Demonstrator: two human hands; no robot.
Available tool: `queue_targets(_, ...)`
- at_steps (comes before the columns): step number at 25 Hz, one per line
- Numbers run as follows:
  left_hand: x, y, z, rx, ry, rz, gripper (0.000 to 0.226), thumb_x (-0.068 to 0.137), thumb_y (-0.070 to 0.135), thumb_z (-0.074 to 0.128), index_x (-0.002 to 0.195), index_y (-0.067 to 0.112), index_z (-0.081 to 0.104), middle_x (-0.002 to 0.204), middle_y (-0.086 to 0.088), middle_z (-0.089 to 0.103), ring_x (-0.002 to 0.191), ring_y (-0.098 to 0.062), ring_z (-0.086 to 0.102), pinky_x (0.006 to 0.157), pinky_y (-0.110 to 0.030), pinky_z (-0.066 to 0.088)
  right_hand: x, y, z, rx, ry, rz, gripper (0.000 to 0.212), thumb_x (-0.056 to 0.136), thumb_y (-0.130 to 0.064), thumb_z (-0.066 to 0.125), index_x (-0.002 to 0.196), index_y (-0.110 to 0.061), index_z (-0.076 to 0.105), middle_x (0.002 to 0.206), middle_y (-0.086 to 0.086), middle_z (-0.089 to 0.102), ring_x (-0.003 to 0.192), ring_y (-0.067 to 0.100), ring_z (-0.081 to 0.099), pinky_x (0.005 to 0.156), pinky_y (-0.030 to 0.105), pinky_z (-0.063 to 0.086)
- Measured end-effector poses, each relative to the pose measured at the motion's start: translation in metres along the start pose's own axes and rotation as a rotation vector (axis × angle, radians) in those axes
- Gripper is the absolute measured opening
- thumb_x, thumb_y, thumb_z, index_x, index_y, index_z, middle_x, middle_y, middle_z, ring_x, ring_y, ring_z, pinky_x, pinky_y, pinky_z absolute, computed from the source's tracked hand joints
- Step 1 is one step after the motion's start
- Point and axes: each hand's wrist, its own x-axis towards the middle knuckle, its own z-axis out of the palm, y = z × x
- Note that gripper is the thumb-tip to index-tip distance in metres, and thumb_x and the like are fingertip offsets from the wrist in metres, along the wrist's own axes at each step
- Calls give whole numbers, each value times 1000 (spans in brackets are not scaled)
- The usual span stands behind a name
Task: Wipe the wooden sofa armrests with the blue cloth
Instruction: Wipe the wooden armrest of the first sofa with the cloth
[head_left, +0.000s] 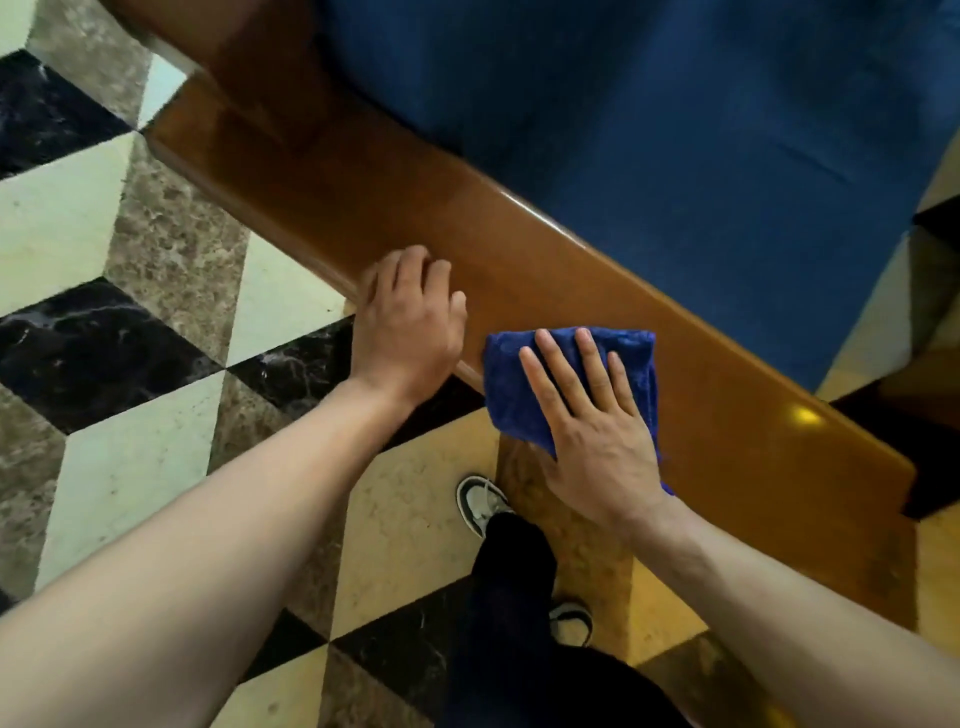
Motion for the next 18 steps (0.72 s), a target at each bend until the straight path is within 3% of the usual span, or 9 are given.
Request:
queue_targets(6,-44,97,21,57,-170,253,53,103,35,45,144,3,48,154,-25,42,146,-41,34,123,-59,18,-119,70,12,-4,-29,278,100,88,-62,59,165,-33,4,175,-3,1,160,31,-3,129,53,4)
queue_targets(11,-66,196,45,16,-169,355,54,103,39,42,143,4,51,154,-24,42,146,-41,35,123,-60,19,-191,98,20,111,14,532,92,91,-79,34,165,-29,13,174,-1,7,160,32,-1,129,55,5)
queue_targets(15,-66,231,55,12,-155,392,54,104,42,36,143,8,52,155,-22,43,147,-39,35,124,-59,19,-192,92,18,484,139,909,88,94,-78,23,165,-29,8,174,-4,-4,160,36,0,128,55,11)
queue_targets(18,-42,216,51,3,-123,391,47,105,41,40,138,11,56,151,-20,47,143,-38,40,123,-57,23,-140,119,4,346,119,954,80,99,-72,26,165,-29,14,174,-1,6,158,44,-1,126,61,3)
